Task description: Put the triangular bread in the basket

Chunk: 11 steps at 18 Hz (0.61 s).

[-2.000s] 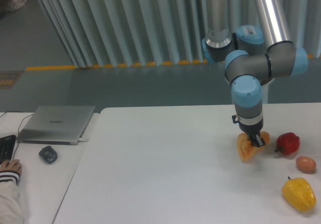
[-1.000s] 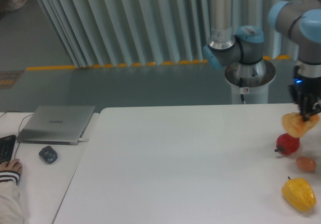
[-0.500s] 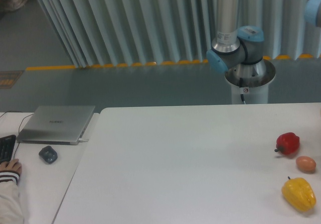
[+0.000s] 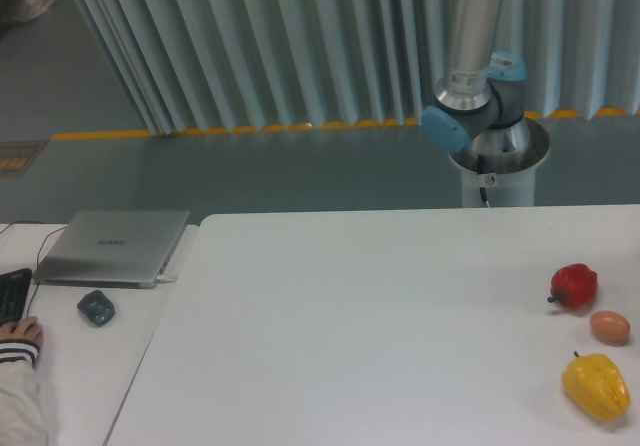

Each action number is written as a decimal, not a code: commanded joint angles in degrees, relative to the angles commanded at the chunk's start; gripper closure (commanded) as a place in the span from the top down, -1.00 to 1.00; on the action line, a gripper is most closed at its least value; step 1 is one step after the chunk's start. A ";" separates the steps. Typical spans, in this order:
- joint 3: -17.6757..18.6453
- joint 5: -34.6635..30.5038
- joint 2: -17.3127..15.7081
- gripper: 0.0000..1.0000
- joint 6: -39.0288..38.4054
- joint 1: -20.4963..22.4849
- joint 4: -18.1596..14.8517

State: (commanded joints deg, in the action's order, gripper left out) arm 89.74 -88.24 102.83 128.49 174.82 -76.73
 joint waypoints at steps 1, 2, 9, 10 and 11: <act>0.00 0.00 0.09 0.11 0.70 -0.09 0.00; 0.00 0.09 0.09 0.42 0.89 -0.26 -0.09; 0.44 0.35 -0.26 1.00 1.06 -1.67 0.09; 0.44 0.35 -0.35 1.00 1.06 -2.37 0.26; 0.44 0.26 -0.35 1.00 0.98 -3.07 0.18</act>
State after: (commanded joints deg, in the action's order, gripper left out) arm 90.18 -87.98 102.48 129.46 171.75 -76.55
